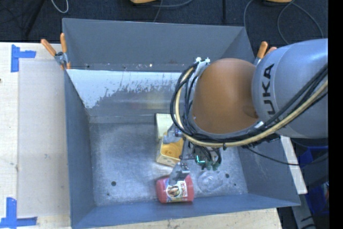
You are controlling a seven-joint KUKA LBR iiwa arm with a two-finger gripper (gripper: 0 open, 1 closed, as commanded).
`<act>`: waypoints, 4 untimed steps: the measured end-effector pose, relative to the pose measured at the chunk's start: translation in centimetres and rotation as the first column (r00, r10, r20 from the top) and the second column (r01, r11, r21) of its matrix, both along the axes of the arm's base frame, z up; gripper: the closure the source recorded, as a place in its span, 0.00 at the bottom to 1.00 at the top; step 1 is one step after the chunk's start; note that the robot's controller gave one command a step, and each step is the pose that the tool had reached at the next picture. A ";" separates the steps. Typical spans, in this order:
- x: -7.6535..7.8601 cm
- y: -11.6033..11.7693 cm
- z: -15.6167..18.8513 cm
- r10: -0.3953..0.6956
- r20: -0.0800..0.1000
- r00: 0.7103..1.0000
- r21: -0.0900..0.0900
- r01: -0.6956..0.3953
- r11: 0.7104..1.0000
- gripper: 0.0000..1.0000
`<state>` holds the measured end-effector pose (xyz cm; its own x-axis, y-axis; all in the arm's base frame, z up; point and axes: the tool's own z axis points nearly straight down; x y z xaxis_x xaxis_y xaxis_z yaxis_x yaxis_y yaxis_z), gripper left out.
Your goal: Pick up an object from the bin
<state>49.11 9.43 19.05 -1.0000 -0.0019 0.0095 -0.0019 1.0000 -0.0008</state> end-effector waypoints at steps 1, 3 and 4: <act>0.2 0.0 0.3 -0.003 0.007 1.000 0.001 0.003 1.000 0.00; 2.0 -1.7 -10.4 -0.001 0.034 0.999 0.009 0.001 1.000 1.00; 1.7 -1.7 -10.2 -0.002 0.036 0.999 0.008 0.001 1.000 1.00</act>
Offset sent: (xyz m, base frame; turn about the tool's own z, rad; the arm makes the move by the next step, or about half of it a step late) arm 0.0098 -0.0212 -0.1205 0.0015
